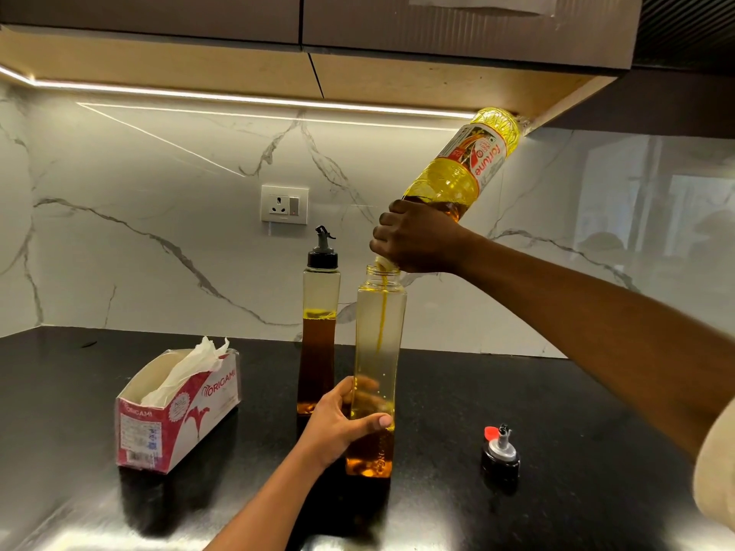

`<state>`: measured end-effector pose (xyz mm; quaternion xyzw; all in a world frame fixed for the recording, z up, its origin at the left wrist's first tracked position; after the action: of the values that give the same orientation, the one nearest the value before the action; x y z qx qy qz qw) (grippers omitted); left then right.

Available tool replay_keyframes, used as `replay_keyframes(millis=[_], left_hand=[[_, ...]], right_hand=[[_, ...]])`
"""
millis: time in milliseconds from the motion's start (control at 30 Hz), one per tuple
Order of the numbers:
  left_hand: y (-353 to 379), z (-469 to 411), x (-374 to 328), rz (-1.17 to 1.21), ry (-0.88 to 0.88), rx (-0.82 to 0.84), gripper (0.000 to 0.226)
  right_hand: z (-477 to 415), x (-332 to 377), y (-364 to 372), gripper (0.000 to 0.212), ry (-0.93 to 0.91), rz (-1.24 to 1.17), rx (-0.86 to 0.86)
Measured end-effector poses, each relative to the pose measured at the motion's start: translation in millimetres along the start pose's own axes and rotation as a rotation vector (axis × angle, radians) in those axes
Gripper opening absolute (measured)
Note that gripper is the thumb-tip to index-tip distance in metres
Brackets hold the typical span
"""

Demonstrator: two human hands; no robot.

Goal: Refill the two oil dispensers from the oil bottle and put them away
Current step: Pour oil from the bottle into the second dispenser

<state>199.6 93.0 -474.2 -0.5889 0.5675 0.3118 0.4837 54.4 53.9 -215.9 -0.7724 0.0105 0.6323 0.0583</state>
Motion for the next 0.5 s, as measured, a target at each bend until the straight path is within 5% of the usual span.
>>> replay_keyframes(millis=[500], left_hand=[[0.1, -0.2, -1.2, -0.009, 0.002, -0.008, 0.089]], right_hand=[[-0.1, -1.2, 0.0, 0.01, -0.053, 0.029, -0.084]])
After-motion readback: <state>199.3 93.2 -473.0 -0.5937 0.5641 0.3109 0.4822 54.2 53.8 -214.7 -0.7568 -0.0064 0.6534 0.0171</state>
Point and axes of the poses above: each hand's wrist, its own z-axis away from the middle knuckle, its own y-axis out of the palm, x = y × z, the point moved 1 cm from there along -z, towards the middle knuckle, and after that the axes turned 1 degree about -z, right-handed, at the moved point
